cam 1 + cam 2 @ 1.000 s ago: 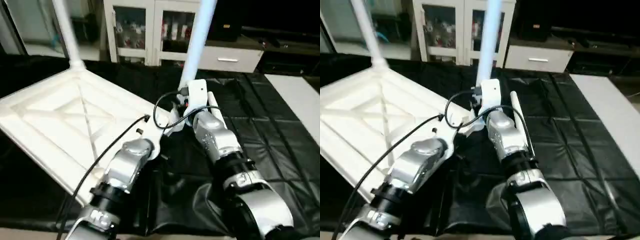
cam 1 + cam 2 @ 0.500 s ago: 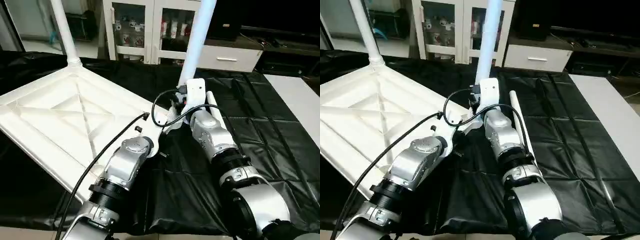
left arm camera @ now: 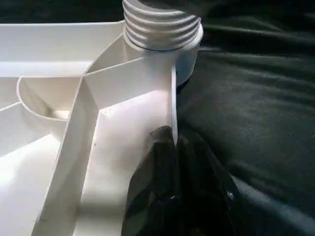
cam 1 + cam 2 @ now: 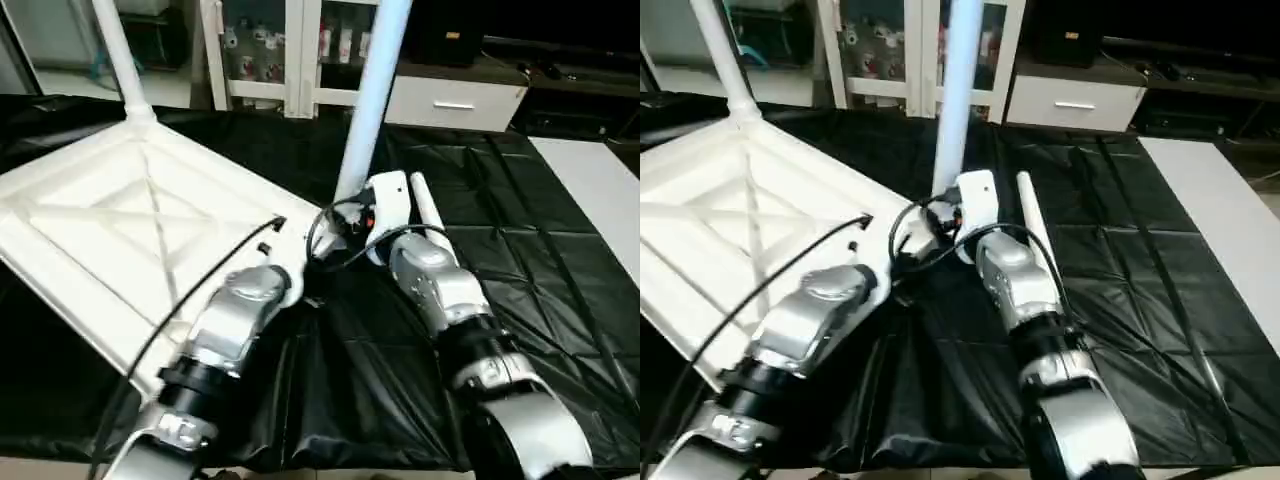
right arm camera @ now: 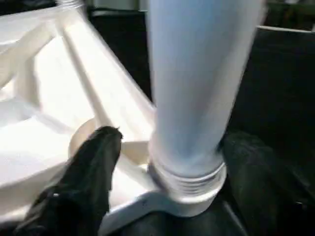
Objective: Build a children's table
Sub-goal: Pick table leg
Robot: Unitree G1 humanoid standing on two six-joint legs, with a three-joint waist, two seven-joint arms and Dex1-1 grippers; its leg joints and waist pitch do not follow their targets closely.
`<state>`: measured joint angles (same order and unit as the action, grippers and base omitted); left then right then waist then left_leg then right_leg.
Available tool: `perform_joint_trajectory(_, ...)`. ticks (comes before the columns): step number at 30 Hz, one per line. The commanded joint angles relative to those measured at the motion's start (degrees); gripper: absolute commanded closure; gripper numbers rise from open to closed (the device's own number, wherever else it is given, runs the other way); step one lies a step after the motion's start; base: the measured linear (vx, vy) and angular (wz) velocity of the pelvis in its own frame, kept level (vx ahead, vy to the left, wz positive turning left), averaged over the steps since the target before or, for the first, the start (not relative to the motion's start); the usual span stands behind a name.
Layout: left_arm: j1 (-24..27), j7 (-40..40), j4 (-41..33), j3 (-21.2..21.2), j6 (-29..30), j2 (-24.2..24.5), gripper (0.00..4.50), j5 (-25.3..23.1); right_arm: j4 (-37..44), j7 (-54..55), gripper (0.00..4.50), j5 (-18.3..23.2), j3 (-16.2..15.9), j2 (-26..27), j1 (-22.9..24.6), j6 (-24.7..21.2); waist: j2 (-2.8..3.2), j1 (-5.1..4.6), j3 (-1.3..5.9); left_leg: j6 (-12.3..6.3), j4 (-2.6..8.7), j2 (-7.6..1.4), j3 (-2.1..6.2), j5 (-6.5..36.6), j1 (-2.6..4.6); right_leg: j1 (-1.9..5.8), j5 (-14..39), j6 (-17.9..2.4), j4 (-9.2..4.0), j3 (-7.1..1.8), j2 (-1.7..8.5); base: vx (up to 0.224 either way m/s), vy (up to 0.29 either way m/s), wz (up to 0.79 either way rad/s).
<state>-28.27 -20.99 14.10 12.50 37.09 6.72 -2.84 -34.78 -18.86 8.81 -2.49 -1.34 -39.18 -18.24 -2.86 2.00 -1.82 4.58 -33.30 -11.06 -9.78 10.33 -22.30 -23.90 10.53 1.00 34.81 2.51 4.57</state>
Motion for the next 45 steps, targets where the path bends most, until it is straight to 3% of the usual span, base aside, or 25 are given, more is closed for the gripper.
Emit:
perform_joint_trajectory(1, 1.4, -3.0, -1.7, 1.7, -0.6, 1.1, 4.5, 0.6, 6.7, -3.7, 0.87, 1.2, -1.6, -1.6, 1.6, -3.3, 0.44, 0.27, 2.9, -0.55, 4.31, -1.87, 0.24, 10.9, 0.69, 2.94, 6.7, -9.6, -3.96, -1.9, 2.64, 0.0, 0.0, 0.0)
perform_joint_trajectory(2, 1.9, -4.2, -2.7, 2.2, -0.5, 1.9, 4.5, 0.8, 9.9, -5.1, 0.6, 1.6, -2.2, -2.9, 3.0, -4.9, 0.54, 0.35, 2.89, -0.6, 4.25, -1.83, 0.21, 10.0, 0.7, 3.0, 5.1, -9.9, -3.78, -1.92, 2.55, 0.0, 0.0, 0.0)
perform_joint_trajectory(5, 3.5, -9.0, -5.5, 4.1, -0.4, 5.1, 4.5, 1.6, 16.7, -8.3, 0.49, 1.6, -3.7, -7.0, 5.8, -8.6, 0.54, 0.61, 2.89, -0.89, 4.1, -1.83, 0.02, 9.0, 0.95, 3.05, 2.9, -10.7, -3.61, -2.03, 2.45, 0.0, 0.0, 0.0)
perform_joint_trajectory(6, 4.7, -13.3, -7.6, 5.2, -0.9, 7.8, 4.5, 2.6, 20.5, -10.8, 0.36, 0.8, -4.7, -10.6, 7.2, -10.8, 0.75, 0.83, 2.78, -0.93, 4.07, -1.82, -0.02, 8.5, 1.11, 3.06, 2.3, -11.1, -3.57, -2.07, 2.35, 0.0, 0.0, 0.0)
perform_joint_trajectory(9, 6.1, -19.0, -10.1, 6.5, -2.4, 11.4, 4.5, 3.9, 24.7, -15.4, 0.13, -0.1, -6.6, -15.9, 8.9, -12.7, 0.45, 1.57, 2.71, -1.07, 3.97, -1.84, -0.1, 8.1, 1.39, 3.2, 2.2, -11.0, -3.61, -2.03, 2.22, 0.0, 0.0, 0.0)
perform_joint_trajectory(11, 6.5, -20.5, -10.8, 6.7, -1.9, 12.6, 4.5, 4.4, 26.0, -17.2, 0.06, -0.3, -7.2, -17.7, 9.5, -13.1, 0.61, 1.64, 2.58, -0.56, 4.11, -1.9, -0.26, 9.3, 1.49, 3.0, 4.0, -11.1, -3.64, -2.17, 2.33, 0.0, 0.0, 0.0)
perform_joint_trajectory(12, 7.5, -24.3, -11.7, 6.4, -3.5, 15.3, 4.5, 5.6, 29.7, -23.2, 0.06, 0.8, -8.5, -22.6, 11.6, -13.4, 0.76, 1.51, 2.47, -0.22, 4.16, -1.81, -0.2, 10.5, 1.39, 2.98, 5.4, -11.1, -3.75, -2.2, 2.31, 0.0, 0.0, 0.0)
perform_joint_trajectory(14, 8.0, -26.3, -12.4, 6.2, -3.4, 17.0, 4.5, 6.5, 32.6, -26.9, 0.06, 2.0, -9.2, -25.6, 13.0, -14.7, 1.13, 1.89, 2.47, -0.16, 4.24, -2.06, -0.01, 12.0, 1.59, 3.2, 6.4, -10.3, -3.78, -2.27, 2.45, 0.0, 0.0, 0.0)
perform_joint_trajectory(18, 8.8, -32.1, -13.9, 6.5, -7.2, 20.4, 4.5, 8.3, 35.3, -35.7, 0.06, 4.0, -10.9, -31.3, 16.2, -12.1, 1.08, 1.79, 2.4, -0.7, 4.15, -2.03, -0.07, 12.9, 1.55, 3.13, 7.4, -11.1, -3.93, -2.33, 2.56, 0.0, 0.0, 0.0)
perform_joint_trajectory(21, 9.1, -36.4, -15.8, 7.1, -7.5, 22.2, 4.5, 10.2, 35.9, -37.9, 0.06, 4.7, -11.8, -32.1, 17.1, -11.7, 1.18, 1.79, 2.54, -1.47, 3.89, -2.02, -0.08, 10.6, 1.57, 3.14, 4.7, -12.7, -3.51, -2.22, 2.49, 0.0, 0.0, 0.0)
perform_joint_trajectory(24, 8.9, -38.8, -16.4, 7.9, -7.9, 23.6, 4.5, 10.5, 35.1, -37.2, 0.06, 3.8, -12.1, -31.3, 16.8, -11.0, 1.39, 1.98, 2.46, -1.19, 3.83, -2.06, -0.15, 10.7, 1.77, 3.0, 5.1, -13.4, -3.43, -2.23, 2.48, 0.0, 0.0, 0.0)
perform_joint_trajectory(28, 9.0, -40.9, -16.8, 8.5, -8.8, 24.6, 4.5, 10.9, 32.8, -36.5, 0.06, 2.7, -12.4, -29.9, 15.8, -9.4, 1.46, 2.63, 2.41, -0.12, 3.85, -2.01, -0.22, 12.1, 1.96, 2.81, 7.1, -13.0, -3.5, -2.31, 2.49, 0.0, 0.0, 0.0)
perform_joint_trajectory(31, 9.0, -41.7, -17.1, 8.8, -9.2, 25.0, 4.5, 10.9, 30.2, -35.8, 0.06, 1.2, -13.3, -29.0, 14.6, -7.8, 1.5, 2.61, 2.43, 0.8, 3.88, -1.93, -0.14, 13.0, 1.86, 2.87, 8.0, -12.7, -3.42, -2.24, 2.49, 0.0, 0.0, 0.0)
perform_joint_trajectory(38, 8.6, -41.3, -16.5, 8.6, -9.7, 24.7, 4.5, 10.4, 26.4, -37.5, 0.06, 0.3, -15.5, -27.6, 13.5, -6.1, 1.4, 2.61, 2.7, 0.32, 3.61, -1.87, -0.15, 11.3, 1.83, 3.11, 5.4, -12.9, -3.09, -2.19, 2.44, 0.0, 0.0, 0.0)
perform_joint_trajectory(45, 8.5, -40.9, -16.1, 8.5, -10.0, 24.5, 4.5, 10.2, 21.8, -36.6, 0.63, 0.1, -15.4, -24.9, 11.9, -3.7, 1.39, 2.53, 2.78, -0.21, 3.46, -1.81, -0.18, 10.1, 1.7, 3.24, 3.8, -13.7, -2.79, -2.11, 2.43, 0.0, 0.0, 0.0)
